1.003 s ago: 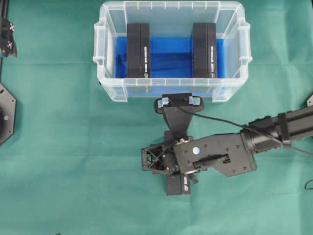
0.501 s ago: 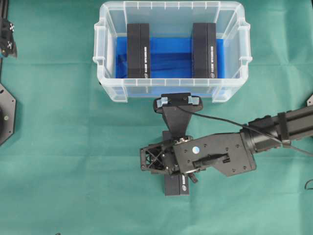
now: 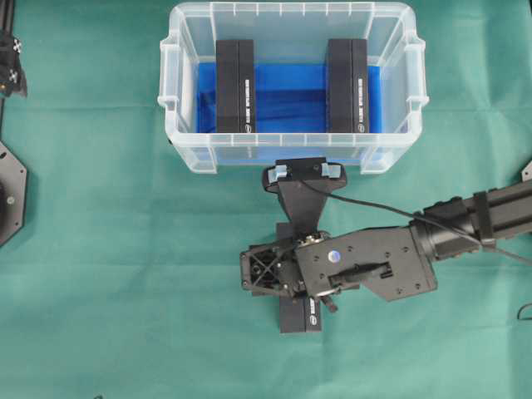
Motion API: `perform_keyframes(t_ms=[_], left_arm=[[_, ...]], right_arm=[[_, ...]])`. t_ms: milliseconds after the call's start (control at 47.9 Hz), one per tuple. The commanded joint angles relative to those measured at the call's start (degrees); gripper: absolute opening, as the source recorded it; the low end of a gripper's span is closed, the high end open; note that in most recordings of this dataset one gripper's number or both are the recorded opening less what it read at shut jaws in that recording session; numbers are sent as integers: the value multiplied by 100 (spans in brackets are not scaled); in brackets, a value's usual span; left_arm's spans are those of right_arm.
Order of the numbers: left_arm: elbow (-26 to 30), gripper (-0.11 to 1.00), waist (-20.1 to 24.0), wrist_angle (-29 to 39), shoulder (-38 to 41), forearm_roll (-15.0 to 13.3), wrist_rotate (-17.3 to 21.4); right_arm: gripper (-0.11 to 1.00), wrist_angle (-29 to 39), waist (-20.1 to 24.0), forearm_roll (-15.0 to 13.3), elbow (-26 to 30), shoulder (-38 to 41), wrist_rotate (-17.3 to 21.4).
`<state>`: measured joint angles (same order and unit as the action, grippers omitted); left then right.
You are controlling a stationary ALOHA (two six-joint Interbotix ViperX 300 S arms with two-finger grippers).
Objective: Take out the box from the case.
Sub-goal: 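Lower the box onto the table in front of the case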
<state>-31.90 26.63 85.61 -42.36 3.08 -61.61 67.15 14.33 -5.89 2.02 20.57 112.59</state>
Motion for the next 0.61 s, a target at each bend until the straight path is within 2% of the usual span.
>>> perform_keyframes(t_ms=[0, 125, 376, 585], left_arm=[[53, 97, -9, -35, 26, 9, 0], [53, 97, -9, -35, 9, 9, 0], [53, 97, -9, -35, -9, 9, -9], [53, 97, -9, -26, 26, 9, -18]], right_arm=[[96, 70, 18, -123, 176, -272, 0], [95, 132, 18, -229, 237, -264, 0], [95, 246, 26, -202, 272, -281, 0], [95, 527, 18, -193, 545, -457, 0]])
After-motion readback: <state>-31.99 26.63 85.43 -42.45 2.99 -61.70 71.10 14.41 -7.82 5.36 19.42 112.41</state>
